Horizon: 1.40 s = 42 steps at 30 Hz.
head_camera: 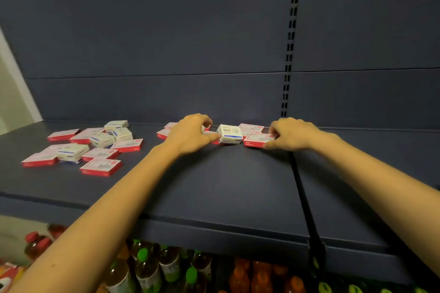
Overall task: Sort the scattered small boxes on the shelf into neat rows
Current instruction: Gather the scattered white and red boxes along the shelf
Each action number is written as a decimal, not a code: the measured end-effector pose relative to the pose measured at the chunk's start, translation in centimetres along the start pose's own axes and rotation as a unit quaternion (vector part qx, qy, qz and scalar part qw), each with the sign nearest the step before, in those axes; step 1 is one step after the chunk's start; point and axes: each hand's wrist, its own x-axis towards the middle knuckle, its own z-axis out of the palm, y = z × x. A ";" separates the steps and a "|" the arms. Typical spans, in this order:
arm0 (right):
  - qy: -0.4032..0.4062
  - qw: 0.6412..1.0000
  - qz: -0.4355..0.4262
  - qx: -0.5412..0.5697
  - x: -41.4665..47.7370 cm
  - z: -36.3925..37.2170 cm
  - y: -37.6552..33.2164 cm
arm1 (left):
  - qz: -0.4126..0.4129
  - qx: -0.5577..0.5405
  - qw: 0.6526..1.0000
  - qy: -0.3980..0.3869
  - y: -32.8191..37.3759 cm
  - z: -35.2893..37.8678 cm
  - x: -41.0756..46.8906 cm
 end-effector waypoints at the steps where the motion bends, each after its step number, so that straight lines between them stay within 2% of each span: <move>1: 0.006 1.000 0.011 0.005 -0.2 -0.3 0.3 | 0.006 -0.010 1.000 -0.018 -0.4 0.1 0.5; 5: 0.019 0.998 0.052 0.010 -1.2 -0.8 1.0 | 0.050 -0.041 0.995 -0.082 -1.0 0.6 2.2; 10: 0.032 0.995 0.089 0.007 -2.6 -0.3 0.8 | 0.095 -0.028 0.990 -0.100 -0.6 1.7 2.9; 17: 0.055 0.990 0.130 0.004 -5.3 0.0 0.4 | 0.168 -0.017 0.984 -0.063 0.0 2.3 3.0; 24: 0.103 0.983 0.154 0.010 -9.3 -1.7 2.0 | 0.212 -0.107 0.971 -0.035 2.4 1.1 3.7; 32: 0.136 0.974 0.176 0.027 -15.9 -3.7 7.1 | 0.233 -0.227 0.942 -0.082 10.4 1.8 2.3; 42: 0.147 0.965 0.217 0.032 -26.3 -5.8 16.8 | 0.259 -0.302 0.905 -0.151 23.9 4.4 -2.2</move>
